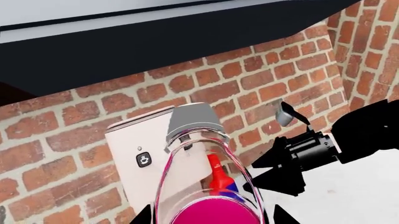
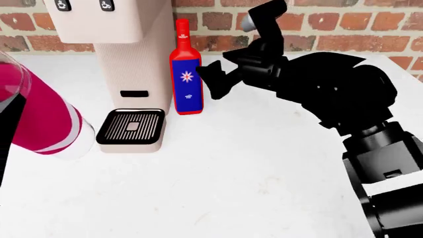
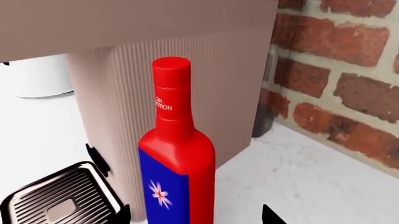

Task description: Move the drinks to the dining counter.

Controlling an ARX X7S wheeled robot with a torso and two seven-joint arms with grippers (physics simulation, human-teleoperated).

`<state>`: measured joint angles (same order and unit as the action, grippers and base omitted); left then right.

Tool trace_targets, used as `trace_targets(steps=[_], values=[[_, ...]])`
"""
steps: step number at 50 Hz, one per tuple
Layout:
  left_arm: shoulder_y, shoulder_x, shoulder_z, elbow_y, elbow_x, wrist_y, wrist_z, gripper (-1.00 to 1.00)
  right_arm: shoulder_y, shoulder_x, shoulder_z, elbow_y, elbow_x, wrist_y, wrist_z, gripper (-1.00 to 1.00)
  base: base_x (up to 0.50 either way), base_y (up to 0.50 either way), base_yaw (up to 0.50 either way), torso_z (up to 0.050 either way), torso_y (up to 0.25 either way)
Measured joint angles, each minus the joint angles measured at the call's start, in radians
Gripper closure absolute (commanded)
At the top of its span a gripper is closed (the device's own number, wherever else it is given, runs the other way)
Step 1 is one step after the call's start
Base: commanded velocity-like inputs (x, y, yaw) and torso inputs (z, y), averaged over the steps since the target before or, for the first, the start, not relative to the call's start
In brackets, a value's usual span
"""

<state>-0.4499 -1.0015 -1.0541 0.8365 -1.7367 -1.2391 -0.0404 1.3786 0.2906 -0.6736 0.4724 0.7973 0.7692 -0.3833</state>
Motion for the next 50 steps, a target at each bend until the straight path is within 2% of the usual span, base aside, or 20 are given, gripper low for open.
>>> trace_targets(steps=[29,50], values=[[0.007,0.014,0.024,0.009,0.032,0.007,0.023,1.0,0.08,-0.11,-0.064,0.299,-0.078,-0.132,-0.156,-1.0,0.0,0.0,0.0,0.0,0.0],[0.03,0.033,-0.002,0.018,0.05,-0.005,0.05,1.0,0.124,-0.184,-0.101,0.486,-0.113,-0.22,-0.277,-1.0,0.0,0.0,0.0,0.0,0.0]])
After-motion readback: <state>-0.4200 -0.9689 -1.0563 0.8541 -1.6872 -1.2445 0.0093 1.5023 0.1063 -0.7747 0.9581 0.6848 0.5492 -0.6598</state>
